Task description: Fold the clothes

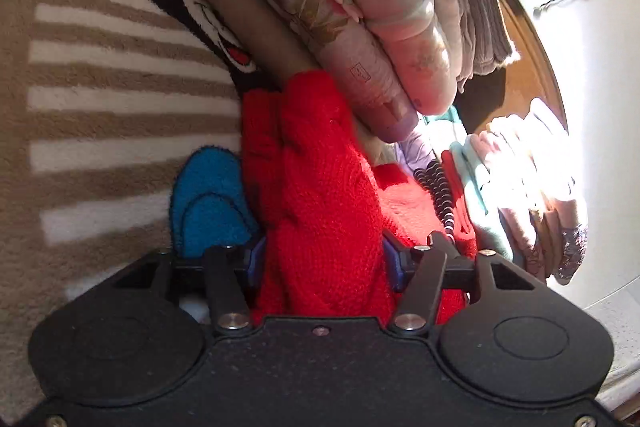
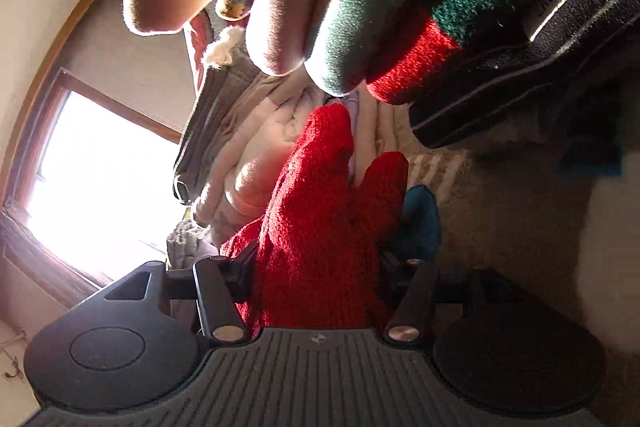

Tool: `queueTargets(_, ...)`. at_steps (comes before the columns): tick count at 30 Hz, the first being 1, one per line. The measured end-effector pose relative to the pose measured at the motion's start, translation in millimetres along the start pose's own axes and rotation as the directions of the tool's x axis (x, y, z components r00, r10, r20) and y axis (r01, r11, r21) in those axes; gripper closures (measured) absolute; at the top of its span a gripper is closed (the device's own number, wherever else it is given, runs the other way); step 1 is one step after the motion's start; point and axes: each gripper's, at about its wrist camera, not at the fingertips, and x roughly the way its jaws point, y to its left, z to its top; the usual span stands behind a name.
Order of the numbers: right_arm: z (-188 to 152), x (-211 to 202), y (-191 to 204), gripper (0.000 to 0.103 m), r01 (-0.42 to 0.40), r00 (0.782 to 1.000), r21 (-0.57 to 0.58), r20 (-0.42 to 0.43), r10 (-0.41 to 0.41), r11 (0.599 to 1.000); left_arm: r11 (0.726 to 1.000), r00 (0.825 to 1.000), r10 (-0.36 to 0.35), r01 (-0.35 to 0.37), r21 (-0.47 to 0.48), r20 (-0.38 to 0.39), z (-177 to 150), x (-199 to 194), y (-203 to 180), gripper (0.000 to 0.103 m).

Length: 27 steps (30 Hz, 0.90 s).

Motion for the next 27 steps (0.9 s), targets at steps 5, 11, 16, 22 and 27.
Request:
queueTargets(5, 0.7, 5.6, 1.2, 0.042, 0.089, 0.996, -0.039, 0.000, -0.089, 0.995, 0.998, 0.998, 0.040, -0.038, -0.041, 0.054, -10.1, -10.6, -4.9, 0.040)
queueTargets(11, 2.7, -24.4, 17.1, 0.026, 0.119, 0.992, -0.101, 0.043, -0.115, 0.988, 0.987, 0.980, 0.158, -0.157, -0.020, 0.121, -27.4, -32.5, -21.9, 0.025)
queueTargets(16, -5.4, -48.5, 39.4, 0.025, 0.116, 0.992, -0.220, 0.063, -0.105, 0.969, 0.965, 0.952, 0.257, -0.263, 0.017, 0.164, -61.2, -57.8, -40.9, 0.022)
queueTargets(22, -17.9, -76.4, 65.1, 0.002, 0.086, 0.996, -0.268, 0.035, -0.079, 0.960, 0.862, 0.867, 0.467, -0.490, 0.130, 0.174, -94.5, -74.8, -77.6, 0.016)
queueTargets(27, -26.3, -100.4, 97.2, 0.000, 0.125, 0.991, -0.321, -0.014, -0.137, 0.939, 0.802, 0.827, 0.510, -0.557, 0.217, 0.236, -112.2, -96.9, -112.6, 0.008)
